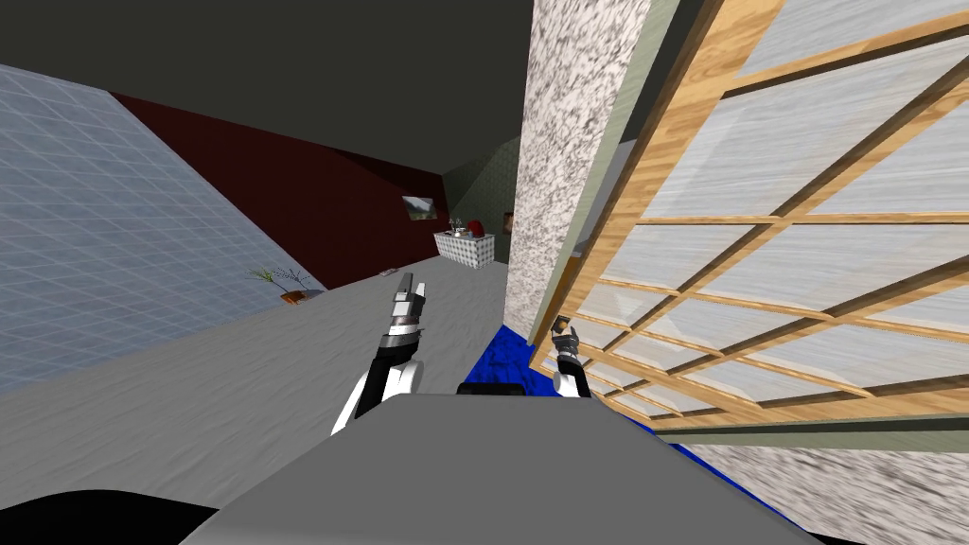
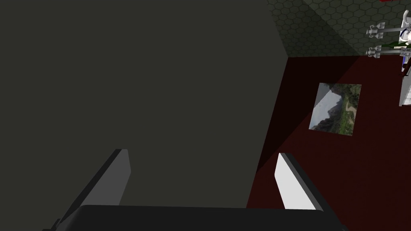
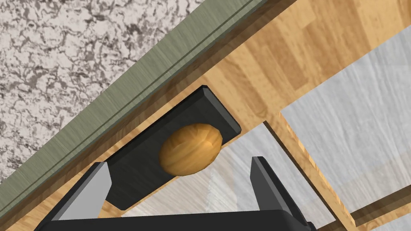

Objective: Pull the door open

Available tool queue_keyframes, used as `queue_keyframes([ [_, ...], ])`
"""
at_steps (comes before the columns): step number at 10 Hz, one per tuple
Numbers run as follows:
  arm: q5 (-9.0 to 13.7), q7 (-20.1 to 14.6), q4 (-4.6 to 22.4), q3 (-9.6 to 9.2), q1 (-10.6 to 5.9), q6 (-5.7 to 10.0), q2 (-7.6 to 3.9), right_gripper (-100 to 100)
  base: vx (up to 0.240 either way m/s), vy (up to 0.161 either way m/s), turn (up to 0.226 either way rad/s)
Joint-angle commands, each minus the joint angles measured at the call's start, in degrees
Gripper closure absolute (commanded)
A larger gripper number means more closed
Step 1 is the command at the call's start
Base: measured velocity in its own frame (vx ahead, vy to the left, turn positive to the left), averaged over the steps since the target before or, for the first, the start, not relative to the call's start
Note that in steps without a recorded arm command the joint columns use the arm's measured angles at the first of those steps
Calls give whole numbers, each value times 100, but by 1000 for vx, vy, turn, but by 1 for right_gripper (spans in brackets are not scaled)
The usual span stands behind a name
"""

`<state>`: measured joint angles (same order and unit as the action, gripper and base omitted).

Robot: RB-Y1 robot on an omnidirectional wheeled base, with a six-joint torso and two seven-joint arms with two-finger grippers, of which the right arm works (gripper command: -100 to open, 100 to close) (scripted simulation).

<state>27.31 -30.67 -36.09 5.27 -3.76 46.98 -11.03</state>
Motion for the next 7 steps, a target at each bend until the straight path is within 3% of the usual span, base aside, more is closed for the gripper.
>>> queue_keyframes([
  [1, 117, -286, -25, -49, 8, 39, 25, -100, -44, -12, 71],
  [5, 328, -770, -86, -136, 28, 100, 73, -100, -62, -21, 52],
  [7, 543, -1149, -147, -225, 48, 161, 121, -100, -63, -17, 86],
])
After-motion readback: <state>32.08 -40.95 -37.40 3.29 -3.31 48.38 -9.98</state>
